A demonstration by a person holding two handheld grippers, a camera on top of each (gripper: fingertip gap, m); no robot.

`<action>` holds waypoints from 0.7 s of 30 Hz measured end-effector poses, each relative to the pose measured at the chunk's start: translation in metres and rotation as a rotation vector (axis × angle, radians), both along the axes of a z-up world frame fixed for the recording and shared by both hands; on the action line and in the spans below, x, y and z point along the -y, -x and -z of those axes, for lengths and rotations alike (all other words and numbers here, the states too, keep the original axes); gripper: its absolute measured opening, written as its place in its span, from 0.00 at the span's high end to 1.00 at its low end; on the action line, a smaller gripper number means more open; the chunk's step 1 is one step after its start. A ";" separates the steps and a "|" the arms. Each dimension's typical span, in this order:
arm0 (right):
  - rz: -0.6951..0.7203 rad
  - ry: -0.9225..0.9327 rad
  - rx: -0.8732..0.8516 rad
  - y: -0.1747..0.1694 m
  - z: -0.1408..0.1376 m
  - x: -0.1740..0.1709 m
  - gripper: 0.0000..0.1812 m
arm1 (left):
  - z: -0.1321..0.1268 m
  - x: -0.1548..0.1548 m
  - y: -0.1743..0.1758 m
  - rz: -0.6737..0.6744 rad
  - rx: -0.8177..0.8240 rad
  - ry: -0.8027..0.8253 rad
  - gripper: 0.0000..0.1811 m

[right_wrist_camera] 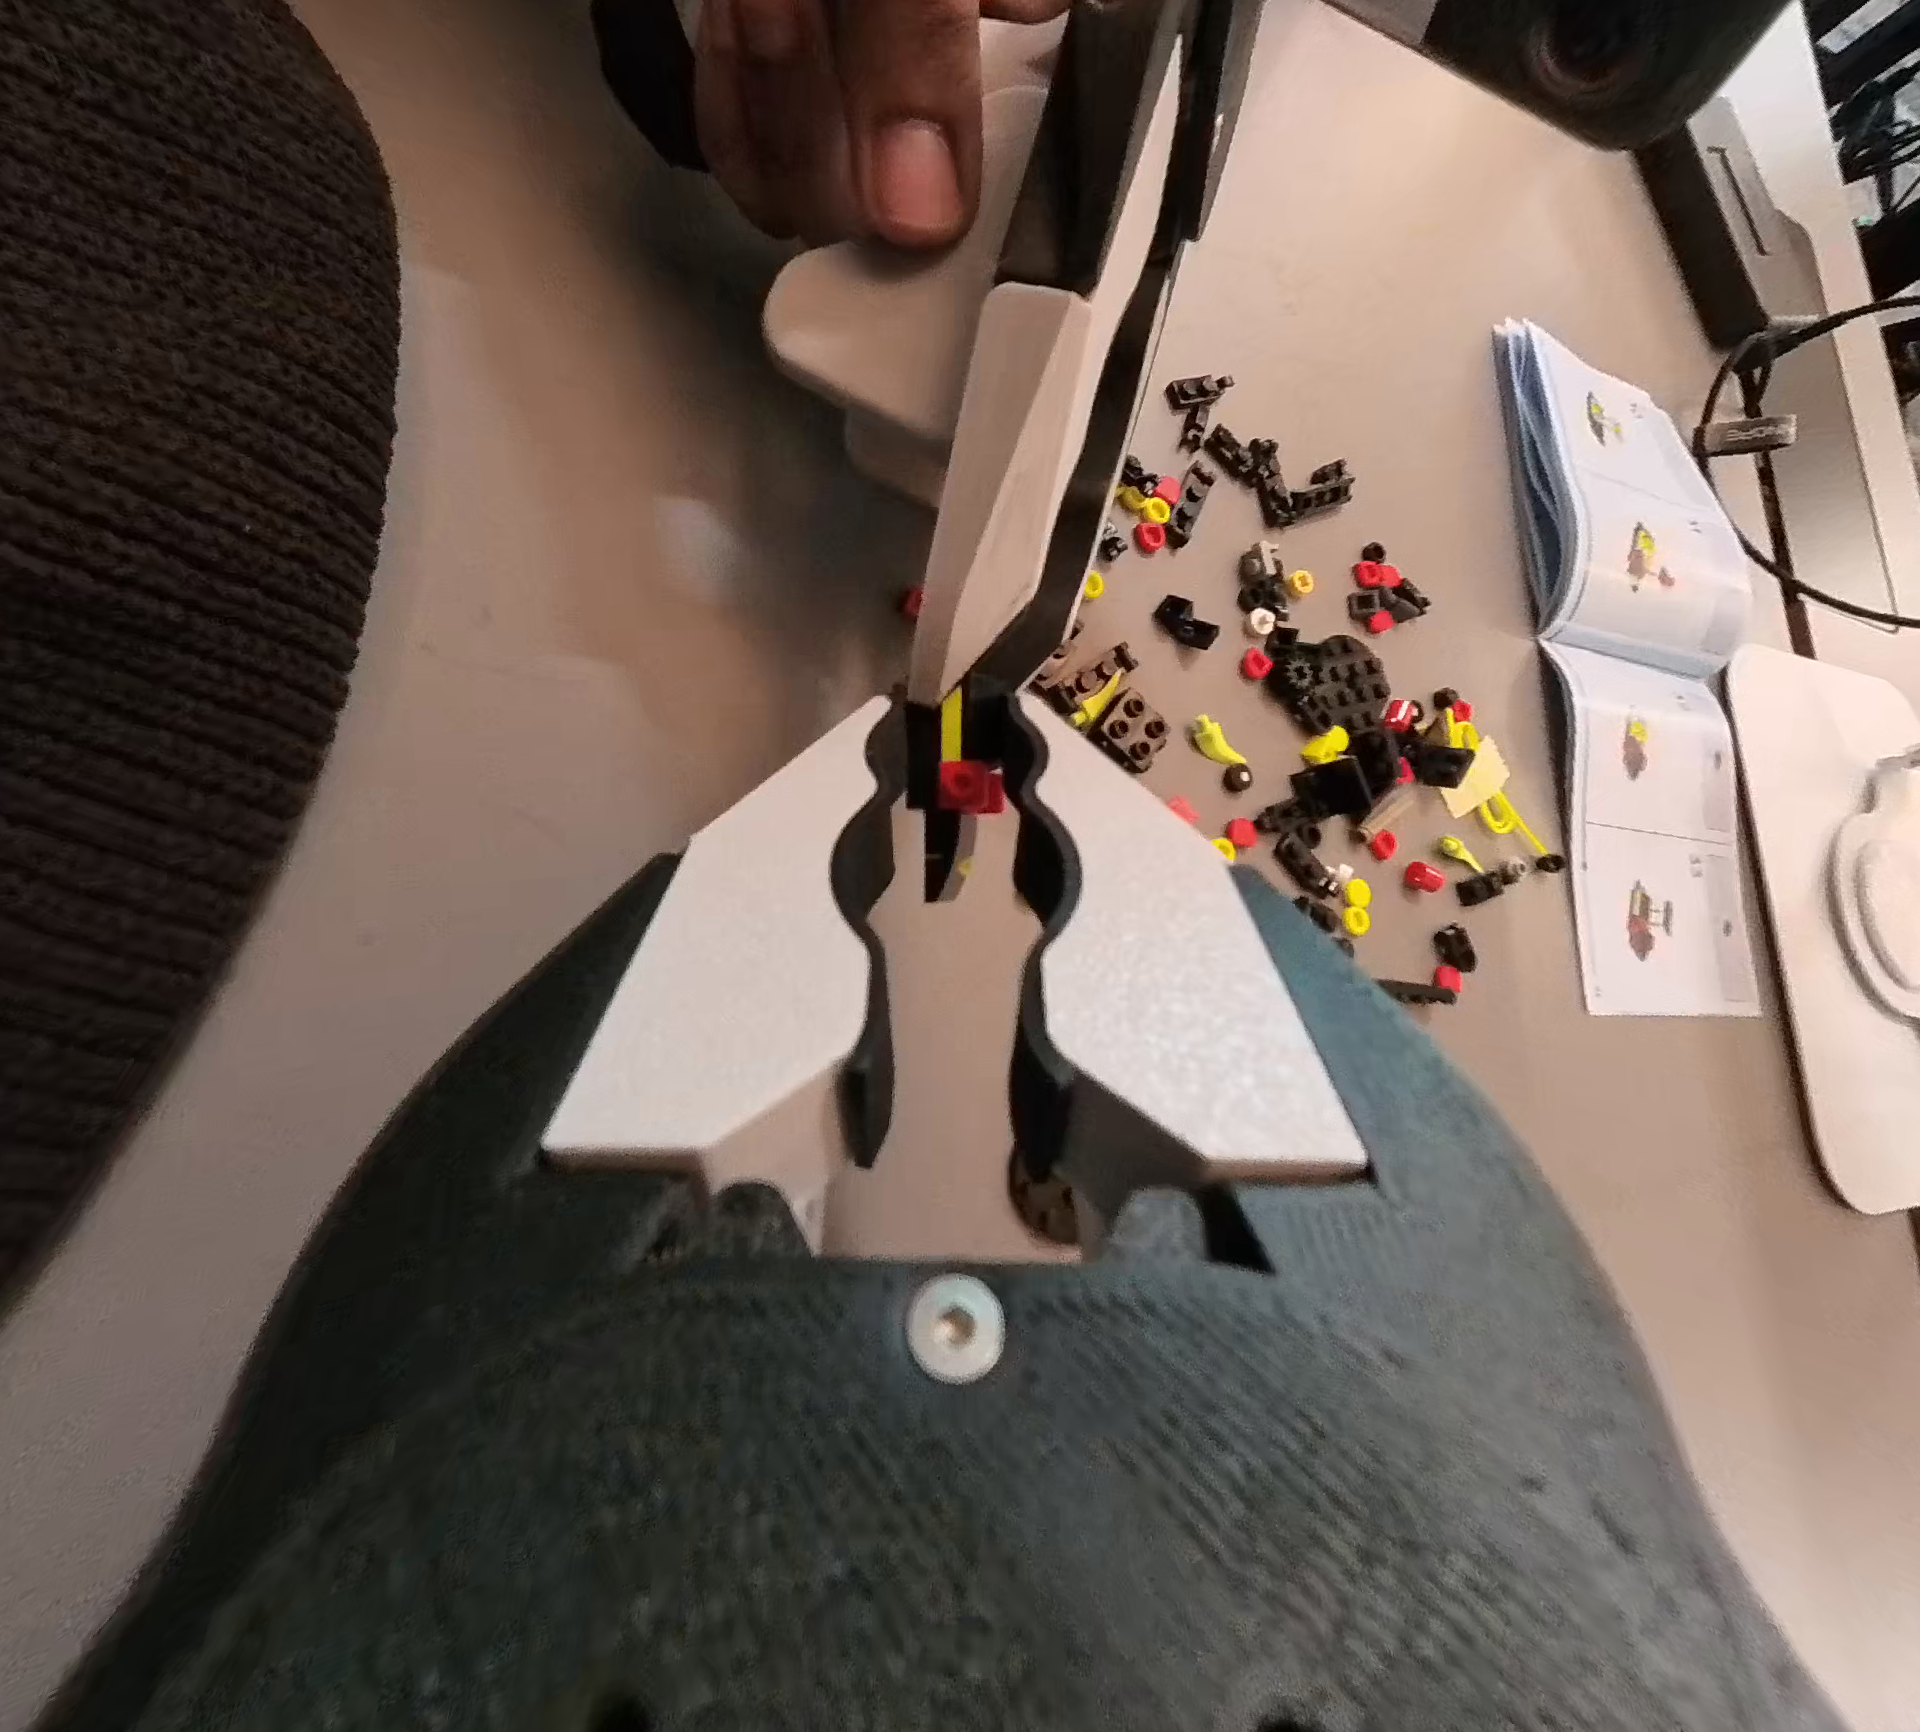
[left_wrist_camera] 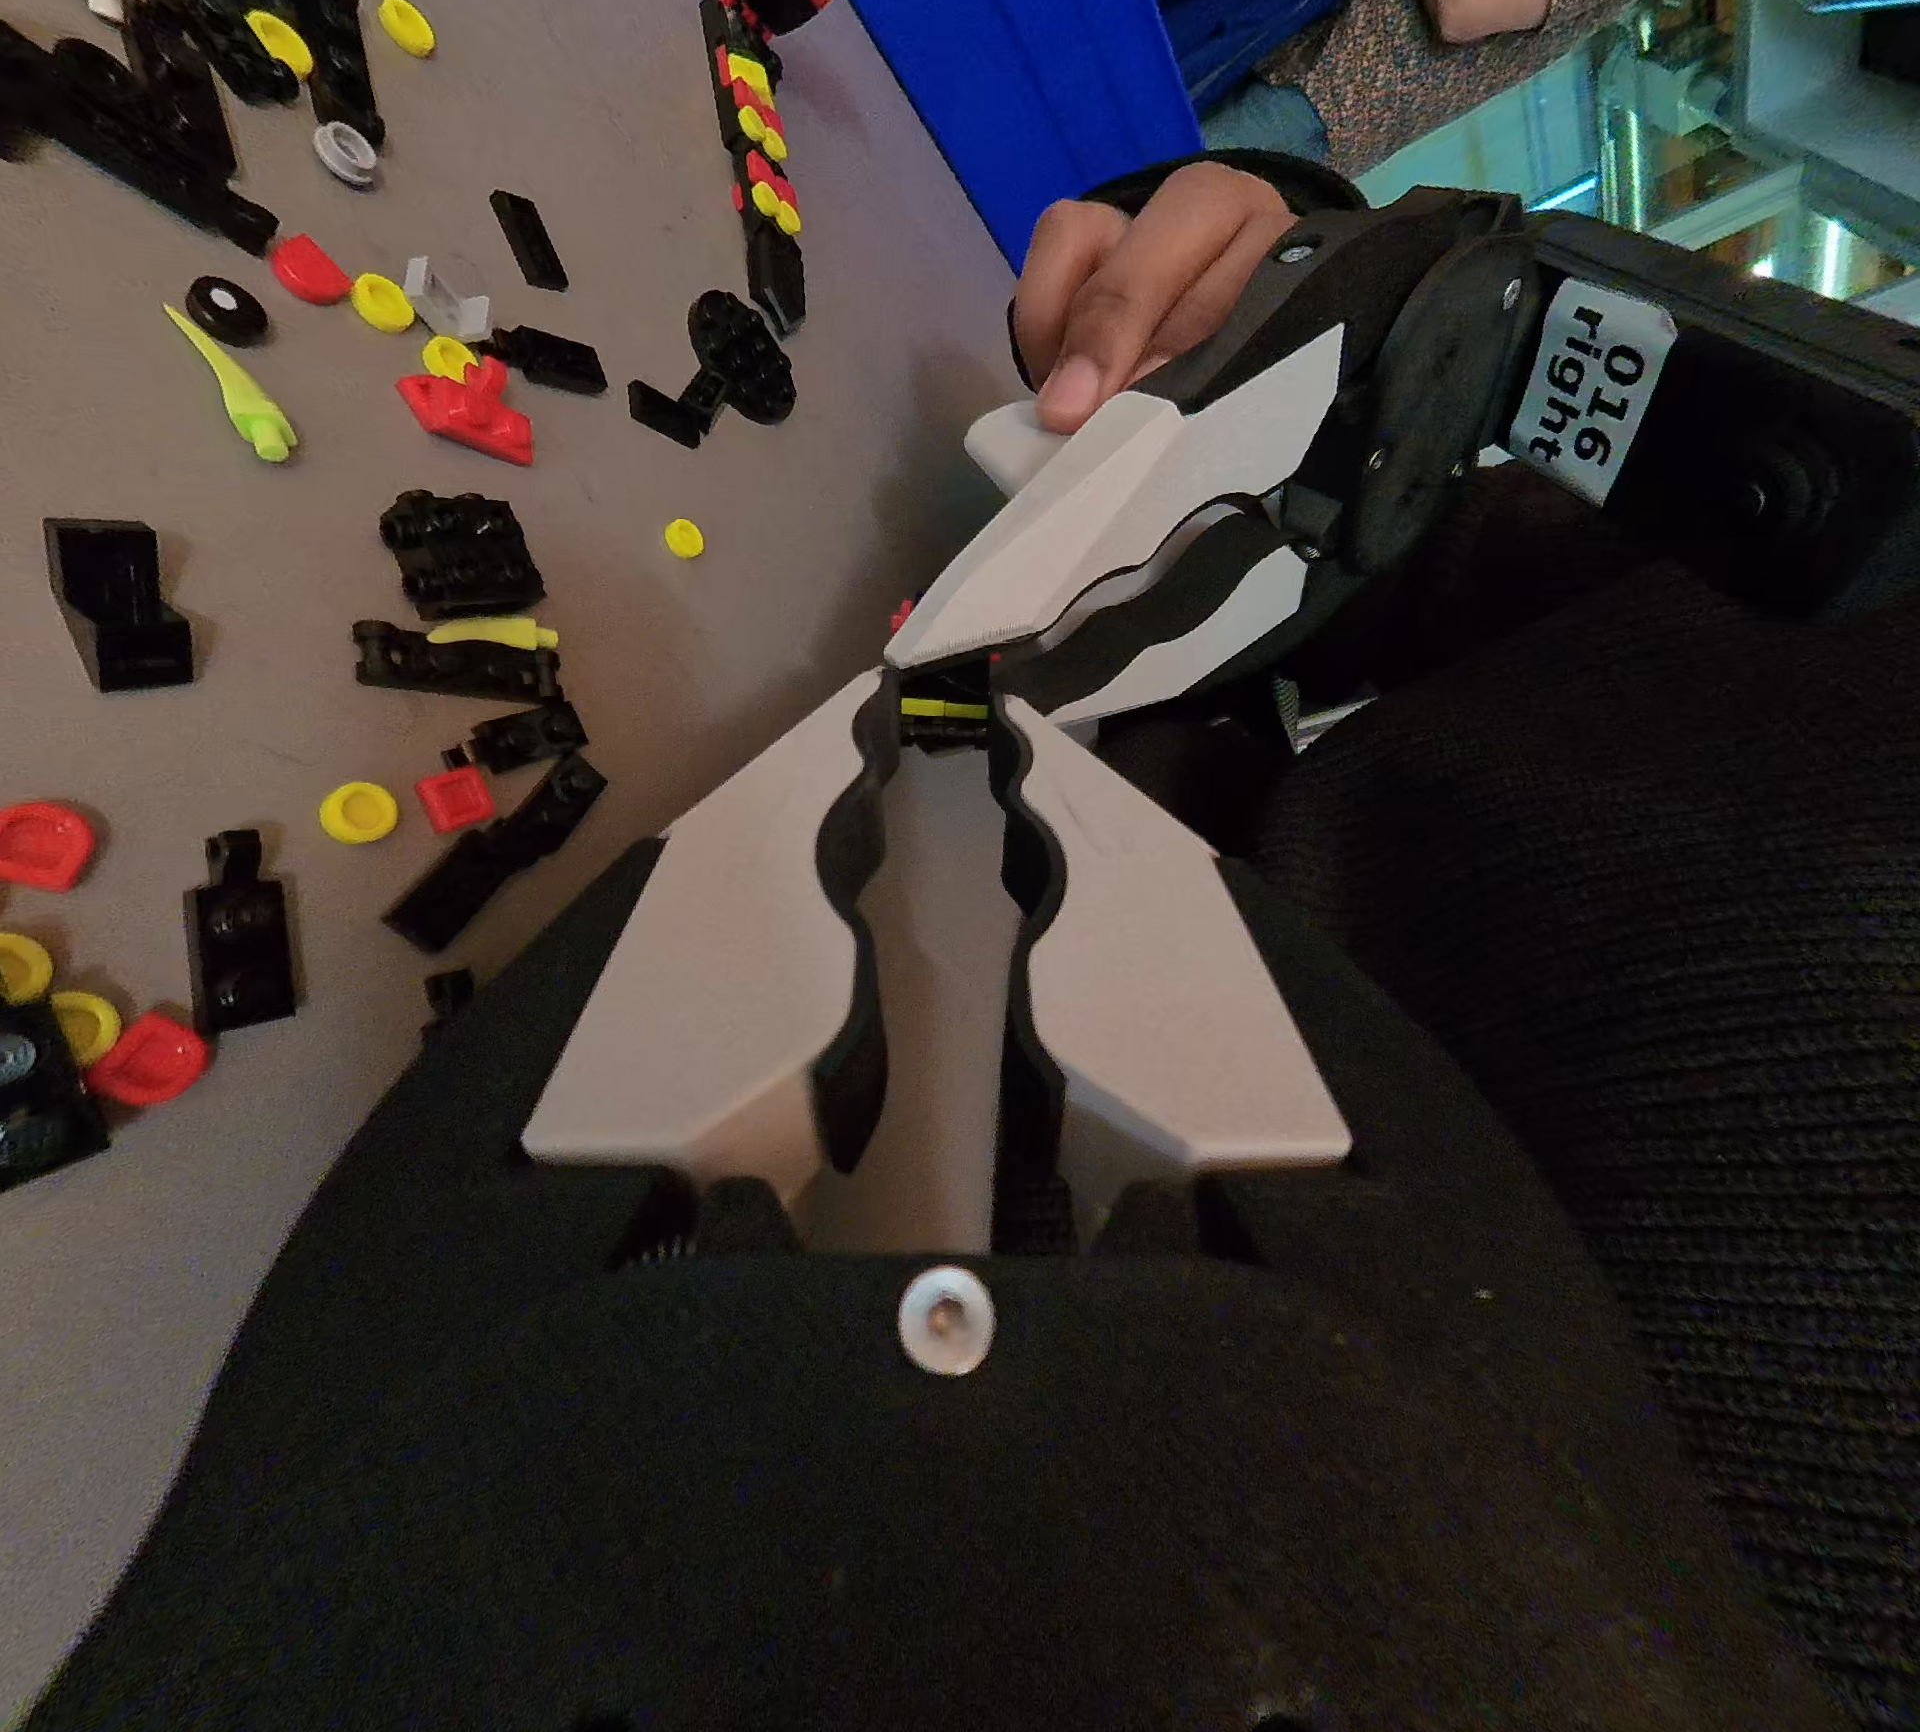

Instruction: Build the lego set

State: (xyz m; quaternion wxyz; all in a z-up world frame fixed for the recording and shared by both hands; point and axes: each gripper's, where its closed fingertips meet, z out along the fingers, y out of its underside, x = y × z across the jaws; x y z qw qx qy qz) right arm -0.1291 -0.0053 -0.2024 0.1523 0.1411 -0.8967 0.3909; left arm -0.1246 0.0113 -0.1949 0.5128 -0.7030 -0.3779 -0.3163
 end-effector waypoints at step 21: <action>0.168 0.275 0.156 0.027 -0.037 0.005 0.64 | -0.021 0.010 0.018 -0.086 -0.102 -0.088 0.92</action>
